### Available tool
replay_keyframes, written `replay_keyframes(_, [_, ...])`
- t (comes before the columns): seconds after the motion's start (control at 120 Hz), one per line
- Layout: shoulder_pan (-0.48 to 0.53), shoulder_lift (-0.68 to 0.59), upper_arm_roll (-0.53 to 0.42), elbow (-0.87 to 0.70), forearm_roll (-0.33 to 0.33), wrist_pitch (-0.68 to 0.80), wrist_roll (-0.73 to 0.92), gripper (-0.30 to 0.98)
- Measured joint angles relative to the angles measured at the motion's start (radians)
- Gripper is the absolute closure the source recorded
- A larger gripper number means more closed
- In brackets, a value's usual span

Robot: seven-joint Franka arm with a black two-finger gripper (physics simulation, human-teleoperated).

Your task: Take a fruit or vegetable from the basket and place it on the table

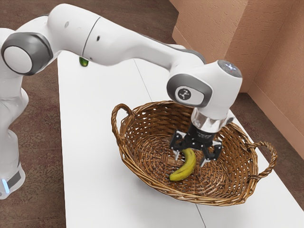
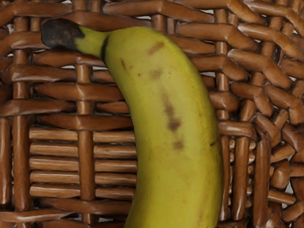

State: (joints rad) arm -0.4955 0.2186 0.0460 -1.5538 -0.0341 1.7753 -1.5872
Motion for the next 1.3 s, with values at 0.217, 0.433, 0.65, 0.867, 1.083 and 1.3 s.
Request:
replay_keyframes(0.217, [0.008, 0.004, 0.0, -0.031, -0.004, 0.028, 0.024, 0.13])
replay_keyframes(0.433, [0.018, 0.007, 0.0, -0.041, -0.003, 0.037, 0.044, 0.39])
replay_keyframes(0.65, [0.022, -0.006, 0.0, -0.04, 0.006, 0.036, 0.057, 0.48])
replay_keyframes(0.867, [0.014, -0.149, 0.0, -0.011, 0.112, -0.059, 0.057, 0.49])
replay_keyframes(1.083, [0.001, -0.418, 0.114, 0.006, 0.208, -0.373, 0.019, 0.5])
replay_keyframes(1.3, [0.022, -0.509, 0.403, 0.0, 0.244, -0.616, 0.009, 0.51])
